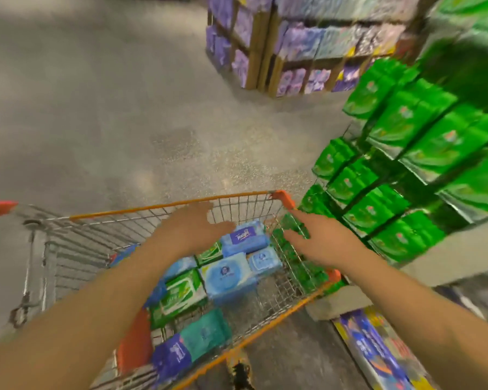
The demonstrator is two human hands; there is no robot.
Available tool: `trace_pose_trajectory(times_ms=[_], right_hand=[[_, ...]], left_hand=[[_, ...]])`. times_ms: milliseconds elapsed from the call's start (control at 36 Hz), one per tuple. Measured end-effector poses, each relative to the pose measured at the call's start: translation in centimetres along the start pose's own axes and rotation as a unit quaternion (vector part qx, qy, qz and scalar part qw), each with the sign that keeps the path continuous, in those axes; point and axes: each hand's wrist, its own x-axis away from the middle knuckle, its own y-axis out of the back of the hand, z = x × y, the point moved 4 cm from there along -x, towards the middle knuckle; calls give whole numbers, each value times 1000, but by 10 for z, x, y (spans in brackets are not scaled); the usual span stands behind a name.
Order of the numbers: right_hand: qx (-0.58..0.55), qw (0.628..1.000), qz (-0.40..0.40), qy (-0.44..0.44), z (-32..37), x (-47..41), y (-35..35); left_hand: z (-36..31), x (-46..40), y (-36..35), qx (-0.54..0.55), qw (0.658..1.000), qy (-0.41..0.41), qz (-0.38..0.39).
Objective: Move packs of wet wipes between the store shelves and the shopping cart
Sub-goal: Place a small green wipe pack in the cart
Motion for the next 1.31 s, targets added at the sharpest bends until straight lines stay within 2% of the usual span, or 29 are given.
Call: trace_pose_trajectory(times_ms=[194,417,611,1000,1194,1306], right_hand=[[4,994,-64,-93,-34,91,50],[-30,970,-146,-190,-92,216,85],[-47,937,-207,-277,-149,343,94],[-100,850,-275,-439,-261,601,71],[-130,826,-289,-466,-299,670,56],[-152,810,-306,-477,-323,684,53]], left_hand=[[-96,45,15,-67,986,-154,10],[-194,108,3,-122,949,-292,8],[-291,181,-37,-134,905,-404,0],[-453,353,-161,-149,822,-547,51],[-515,404,-208,-127,784,-603,73],[-546,407,-225,-125,779,-608,86]])
